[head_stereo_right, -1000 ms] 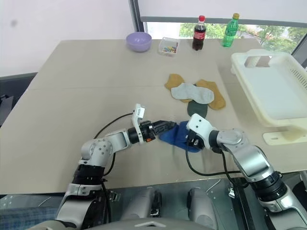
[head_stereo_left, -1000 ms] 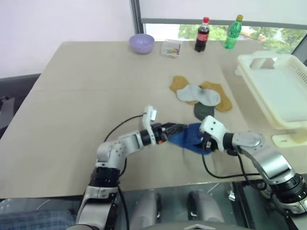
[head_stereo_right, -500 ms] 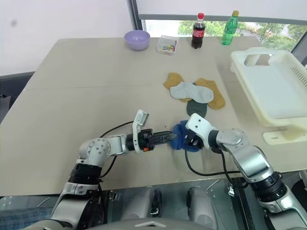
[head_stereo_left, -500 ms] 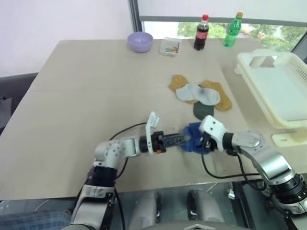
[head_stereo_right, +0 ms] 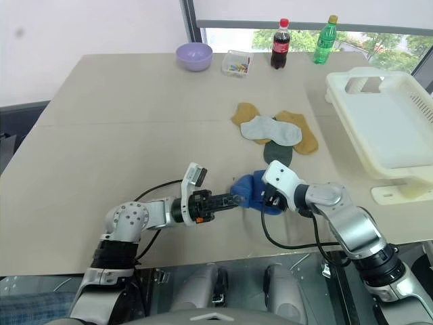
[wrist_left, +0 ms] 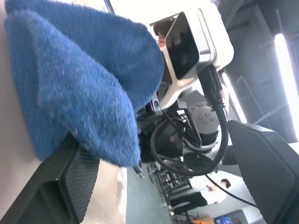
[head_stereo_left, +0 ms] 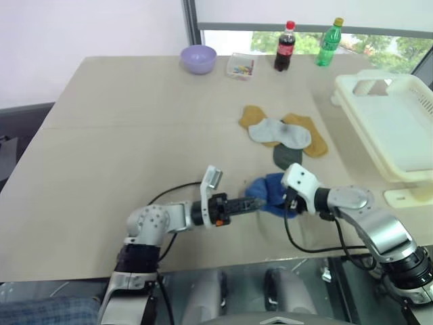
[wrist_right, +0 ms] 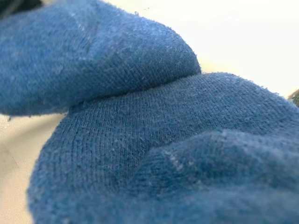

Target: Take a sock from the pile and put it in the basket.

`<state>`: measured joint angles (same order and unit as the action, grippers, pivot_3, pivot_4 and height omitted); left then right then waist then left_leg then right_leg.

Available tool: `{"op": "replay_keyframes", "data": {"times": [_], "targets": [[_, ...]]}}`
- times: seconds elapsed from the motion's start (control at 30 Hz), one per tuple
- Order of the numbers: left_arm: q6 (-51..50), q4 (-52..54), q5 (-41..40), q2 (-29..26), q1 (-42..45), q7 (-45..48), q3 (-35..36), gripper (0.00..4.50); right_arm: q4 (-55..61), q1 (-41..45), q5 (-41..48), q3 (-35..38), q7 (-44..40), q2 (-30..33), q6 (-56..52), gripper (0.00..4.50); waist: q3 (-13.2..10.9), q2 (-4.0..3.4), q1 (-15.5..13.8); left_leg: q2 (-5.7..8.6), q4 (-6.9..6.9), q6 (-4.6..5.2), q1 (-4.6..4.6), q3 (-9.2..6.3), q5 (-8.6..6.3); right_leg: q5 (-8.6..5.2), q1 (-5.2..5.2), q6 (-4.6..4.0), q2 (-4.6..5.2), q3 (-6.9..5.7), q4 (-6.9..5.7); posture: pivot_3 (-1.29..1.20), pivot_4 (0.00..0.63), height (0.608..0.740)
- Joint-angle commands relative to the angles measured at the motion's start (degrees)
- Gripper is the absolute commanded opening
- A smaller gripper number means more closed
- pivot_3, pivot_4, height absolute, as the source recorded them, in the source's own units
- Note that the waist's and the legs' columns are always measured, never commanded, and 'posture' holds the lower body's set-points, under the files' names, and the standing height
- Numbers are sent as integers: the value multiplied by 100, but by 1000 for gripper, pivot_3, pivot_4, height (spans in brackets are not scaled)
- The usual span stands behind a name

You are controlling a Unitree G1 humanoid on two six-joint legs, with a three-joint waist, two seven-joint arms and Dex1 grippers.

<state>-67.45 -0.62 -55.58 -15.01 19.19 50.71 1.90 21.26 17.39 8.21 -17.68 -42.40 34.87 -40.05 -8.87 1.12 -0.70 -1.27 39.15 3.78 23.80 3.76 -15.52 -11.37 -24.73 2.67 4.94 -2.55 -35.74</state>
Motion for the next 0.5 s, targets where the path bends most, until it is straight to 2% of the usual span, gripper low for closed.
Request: {"op": "replay_keyframes", "data": {"times": [0.03, 0.3, 0.5], "targets": [[288, 25, -6, 122, 45, -68, 141, 4436, -132, 11, -112, -8, 38, 69, -88, 2342, 0, 0, 0, 0, 0, 0, 0, 0, 0, 0, 0, 0, 0, 0, 0, 0, 150, 733], [450, -57, -251, 409, 232, -150, 395, 4436, -96, 9, -95, -3, 28, 83, -121, 2342, 0, 0, -2, 1, 2, 0, 0, 1, 0, 0, 1, 0, 0, 0, 0, 0, 150, 733], [413, -46, -181, 531, 283, -77, 172, 4436, 45, 13, -53, -18, 1, 86, -198, 2342, 0, 0, -2, 2, 3, 0, 1, 1, 0, 0, 2, 0, -3, 0, -1, 0, 150, 733]]}}
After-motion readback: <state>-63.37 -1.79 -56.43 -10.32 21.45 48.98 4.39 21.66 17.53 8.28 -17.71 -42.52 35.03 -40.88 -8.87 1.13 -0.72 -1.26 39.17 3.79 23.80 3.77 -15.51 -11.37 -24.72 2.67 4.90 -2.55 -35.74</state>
